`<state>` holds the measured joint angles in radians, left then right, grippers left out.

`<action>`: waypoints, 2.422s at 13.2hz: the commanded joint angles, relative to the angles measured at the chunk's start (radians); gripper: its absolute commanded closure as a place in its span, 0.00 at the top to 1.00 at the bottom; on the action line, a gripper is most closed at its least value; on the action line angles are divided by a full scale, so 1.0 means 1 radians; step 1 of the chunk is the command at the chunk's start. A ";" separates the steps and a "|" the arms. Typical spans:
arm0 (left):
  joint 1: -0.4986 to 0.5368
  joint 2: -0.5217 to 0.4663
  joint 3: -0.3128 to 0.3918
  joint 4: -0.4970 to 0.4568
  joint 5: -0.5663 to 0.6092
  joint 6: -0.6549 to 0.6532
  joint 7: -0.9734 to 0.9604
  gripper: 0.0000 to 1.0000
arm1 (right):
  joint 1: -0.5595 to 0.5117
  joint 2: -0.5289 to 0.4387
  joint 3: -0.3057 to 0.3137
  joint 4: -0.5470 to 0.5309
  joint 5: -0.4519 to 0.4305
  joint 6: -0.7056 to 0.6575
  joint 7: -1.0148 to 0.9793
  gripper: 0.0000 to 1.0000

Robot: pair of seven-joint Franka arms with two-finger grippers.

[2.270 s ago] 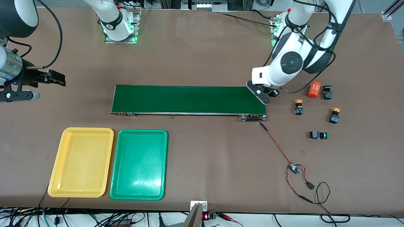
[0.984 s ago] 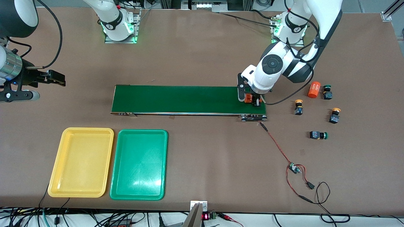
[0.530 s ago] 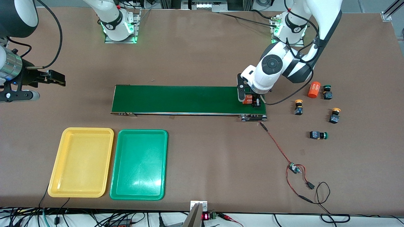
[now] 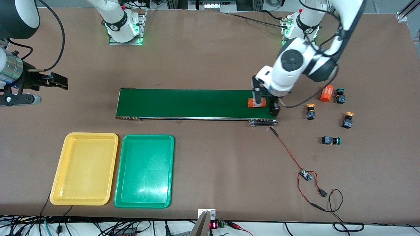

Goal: Sort buttons by color to trays
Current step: 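Reach the left gripper to a yellow-capped button and grasp it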

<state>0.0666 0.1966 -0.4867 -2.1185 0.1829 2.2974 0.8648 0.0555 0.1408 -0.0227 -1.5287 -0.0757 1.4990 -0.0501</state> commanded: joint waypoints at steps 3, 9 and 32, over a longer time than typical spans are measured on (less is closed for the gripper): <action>0.110 -0.019 0.109 0.012 0.013 0.005 0.005 1.00 | 0.003 0.003 0.003 0.018 0.016 -0.017 0.004 1.00; 0.111 0.058 0.235 -0.006 -0.079 -0.007 -0.350 1.00 | -0.008 0.005 -0.002 0.015 0.073 0.006 0.012 1.00; 0.108 0.247 0.300 -0.006 -0.095 0.008 -0.719 0.02 | -0.009 0.006 -0.002 0.015 0.077 0.000 0.021 1.00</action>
<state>0.1830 0.4550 -0.1897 -2.1254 0.1071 2.3265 0.1607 0.0532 0.1409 -0.0266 -1.5286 -0.0140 1.5094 -0.0399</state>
